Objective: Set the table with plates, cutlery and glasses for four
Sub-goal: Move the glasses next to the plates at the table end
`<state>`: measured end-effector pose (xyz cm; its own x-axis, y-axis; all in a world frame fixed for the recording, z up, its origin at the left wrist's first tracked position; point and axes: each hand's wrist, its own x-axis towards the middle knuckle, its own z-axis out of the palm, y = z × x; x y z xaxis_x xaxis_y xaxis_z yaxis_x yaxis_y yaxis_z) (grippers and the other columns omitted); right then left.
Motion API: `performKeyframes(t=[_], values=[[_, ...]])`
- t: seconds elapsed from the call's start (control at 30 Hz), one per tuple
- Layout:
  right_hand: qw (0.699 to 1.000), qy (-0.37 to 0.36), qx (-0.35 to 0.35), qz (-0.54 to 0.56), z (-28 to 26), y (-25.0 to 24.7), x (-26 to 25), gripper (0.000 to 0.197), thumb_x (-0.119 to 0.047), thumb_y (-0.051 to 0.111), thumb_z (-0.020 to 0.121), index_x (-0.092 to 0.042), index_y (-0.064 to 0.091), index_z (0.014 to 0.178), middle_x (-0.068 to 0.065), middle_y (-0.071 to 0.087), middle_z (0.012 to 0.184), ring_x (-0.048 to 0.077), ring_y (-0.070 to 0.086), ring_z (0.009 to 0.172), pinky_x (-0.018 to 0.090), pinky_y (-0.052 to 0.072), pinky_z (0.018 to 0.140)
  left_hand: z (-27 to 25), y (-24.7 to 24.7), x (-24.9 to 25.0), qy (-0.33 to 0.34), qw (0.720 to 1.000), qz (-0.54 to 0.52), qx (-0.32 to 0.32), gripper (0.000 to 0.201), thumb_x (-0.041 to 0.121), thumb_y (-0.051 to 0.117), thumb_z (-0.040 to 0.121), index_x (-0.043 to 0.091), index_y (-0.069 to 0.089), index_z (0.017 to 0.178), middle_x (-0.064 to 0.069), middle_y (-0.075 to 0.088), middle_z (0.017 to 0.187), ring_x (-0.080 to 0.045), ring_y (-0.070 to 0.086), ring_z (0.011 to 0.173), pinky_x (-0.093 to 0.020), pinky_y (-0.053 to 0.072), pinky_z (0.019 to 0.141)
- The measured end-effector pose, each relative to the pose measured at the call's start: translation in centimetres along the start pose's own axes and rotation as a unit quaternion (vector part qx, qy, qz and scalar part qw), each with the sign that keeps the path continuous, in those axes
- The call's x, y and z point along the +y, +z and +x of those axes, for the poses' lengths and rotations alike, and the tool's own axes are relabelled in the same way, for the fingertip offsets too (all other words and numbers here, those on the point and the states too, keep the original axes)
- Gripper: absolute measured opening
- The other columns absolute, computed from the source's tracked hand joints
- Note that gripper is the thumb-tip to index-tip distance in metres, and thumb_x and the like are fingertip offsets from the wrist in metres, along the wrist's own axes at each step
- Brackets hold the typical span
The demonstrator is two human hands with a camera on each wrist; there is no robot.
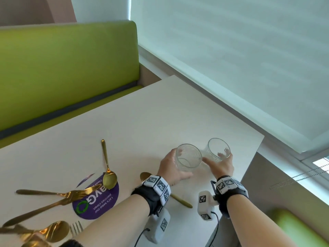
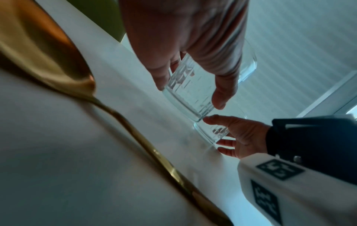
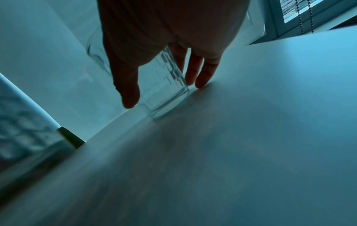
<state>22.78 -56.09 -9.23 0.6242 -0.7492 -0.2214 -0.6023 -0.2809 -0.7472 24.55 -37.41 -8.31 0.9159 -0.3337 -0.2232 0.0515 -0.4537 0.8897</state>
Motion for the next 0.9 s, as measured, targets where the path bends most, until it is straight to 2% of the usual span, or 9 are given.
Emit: performKeyframes(t=[0.13, 0.33, 0.43, 0.57, 0.67, 0.73, 0.8, 0.87, 0.9], values=[[1.000, 0.011, 0.019, 0.007, -0.9, 0.3, -0.4, 0.078, -0.027, 0.082, 0.067, -0.017, 0.040, 0.132, 0.006, 0.058, 0.128, 0.027, 0.054, 0.119, 0.036, 0.041, 0.103, -1.8, -2.4, -0.8, 0.000, 1.000, -0.009, 0.021, 0.084, 0.026, 0.086, 0.061, 0.023, 0.044, 0.133, 0.008, 0.056, 0.129, -0.007, 0.052, 0.121, -0.008, 0.032, 0.093], [1.000, -0.026, 0.006, 0.012, -7.8, 0.3, -1.1, 0.073, -0.024, 0.082, 0.067, -0.017, 0.043, 0.129, 0.009, 0.058, 0.125, 0.029, 0.053, 0.118, 0.034, 0.042, 0.099, -7.8, -6.9, -2.9, -0.013, 0.999, -0.026, 0.042, 0.083, 0.026, 0.087, 0.061, 0.022, 0.044, 0.132, 0.008, 0.055, 0.130, -0.010, 0.052, 0.121, -0.012, 0.034, 0.094], [0.997, -0.065, -0.009, 0.029, -13.6, 0.5, -1.6, 0.072, -0.023, 0.083, 0.066, -0.018, 0.045, 0.127, 0.006, 0.060, 0.122, 0.026, 0.054, 0.116, 0.034, 0.042, 0.099, -12.3, -9.7, -4.0, -0.014, 0.997, -0.044, 0.057, 0.082, 0.022, 0.087, 0.062, 0.020, 0.044, 0.132, 0.010, 0.054, 0.127, -0.008, 0.051, 0.116, -0.012, 0.035, 0.093], [0.992, -0.105, -0.047, 0.041, -23.1, 1.1, -1.8, 0.072, -0.022, 0.084, 0.065, -0.019, 0.046, 0.126, 0.002, 0.060, 0.119, 0.022, 0.054, 0.113, 0.029, 0.041, 0.096, -19.7, -13.9, -5.8, -0.013, 0.994, -0.066, 0.089, 0.086, 0.025, 0.088, 0.059, 0.023, 0.045, 0.133, 0.009, 0.057, 0.125, -0.011, 0.057, 0.112, -0.022, 0.046, 0.096], [0.987, -0.132, -0.076, 0.050, -30.7, 1.9, -1.4, 0.071, -0.020, 0.084, 0.065, -0.018, 0.048, 0.126, 0.000, 0.060, 0.115, 0.018, 0.053, 0.106, 0.025, 0.039, 0.092, -26.3, -17.1, -7.5, -0.017, 0.991, -0.047, 0.127, 0.082, 0.028, 0.087, 0.060, 0.024, 0.047, 0.131, 0.011, 0.057, 0.114, -0.012, 0.057, 0.110, -0.018, 0.043, 0.090], [0.983, -0.145, -0.097, 0.055, -35.7, 2.8, -0.9, 0.070, -0.019, 0.085, 0.064, -0.018, 0.049, 0.125, -0.003, 0.058, 0.110, 0.013, 0.050, 0.099, 0.022, 0.038, 0.089, -30.7, -19.1, -8.9, -0.001, 0.987, -0.063, 0.145, 0.083, 0.026, 0.088, 0.058, 0.024, 0.048, 0.130, 0.010, 0.060, 0.116, -0.012, 0.059, 0.112, -0.019, 0.046, 0.091], [0.980, -0.151, -0.122, 0.050, -40.1, 4.0, -0.2, 0.069, -0.019, 0.085, 0.063, -0.019, 0.050, 0.122, -0.003, 0.058, 0.109, 0.012, 0.050, 0.097, 0.020, 0.040, 0.086, -35.0, -20.8, -10.6, -0.001, 0.983, -0.077, 0.164, 0.082, 0.023, 0.088, 0.058, 0.025, 0.048, 0.129, 0.010, 0.060, 0.116, -0.009, 0.058, 0.109, -0.015, 0.045, 0.087], [0.976, -0.150, -0.152, 0.049, -44.1, 5.5, 0.6, 0.068, -0.021, 0.087, 0.061, -0.024, 0.050, 0.118, -0.003, 0.060, 0.111, 0.014, 0.055, 0.099, 0.022, 0.048, 0.083, -39.1, -22.4, -12.6, -0.030, 0.979, -0.070, 0.188, 0.079, 0.022, 0.087, 0.060, 0.024, 0.048, 0.128, 0.010, 0.058, 0.113, -0.007, 0.054, 0.103, -0.012, 0.040, 0.082], [0.974, -0.150, -0.165, 0.046, -45.9, 6.2, 0.9, 0.069, -0.023, 0.087, 0.059, -0.025, 0.051, 0.118, -0.003, 0.060, 0.111, 0.017, 0.057, 0.101, 0.026, 0.050, 0.085, -41.1, -23.2, -13.7, -0.042, 0.976, -0.066, 0.202, 0.080, 0.024, 0.088, 0.058, 0.022, 0.049, 0.128, 0.007, 0.060, 0.116, -0.008, 0.055, 0.104, -0.014, 0.041, 0.084]])
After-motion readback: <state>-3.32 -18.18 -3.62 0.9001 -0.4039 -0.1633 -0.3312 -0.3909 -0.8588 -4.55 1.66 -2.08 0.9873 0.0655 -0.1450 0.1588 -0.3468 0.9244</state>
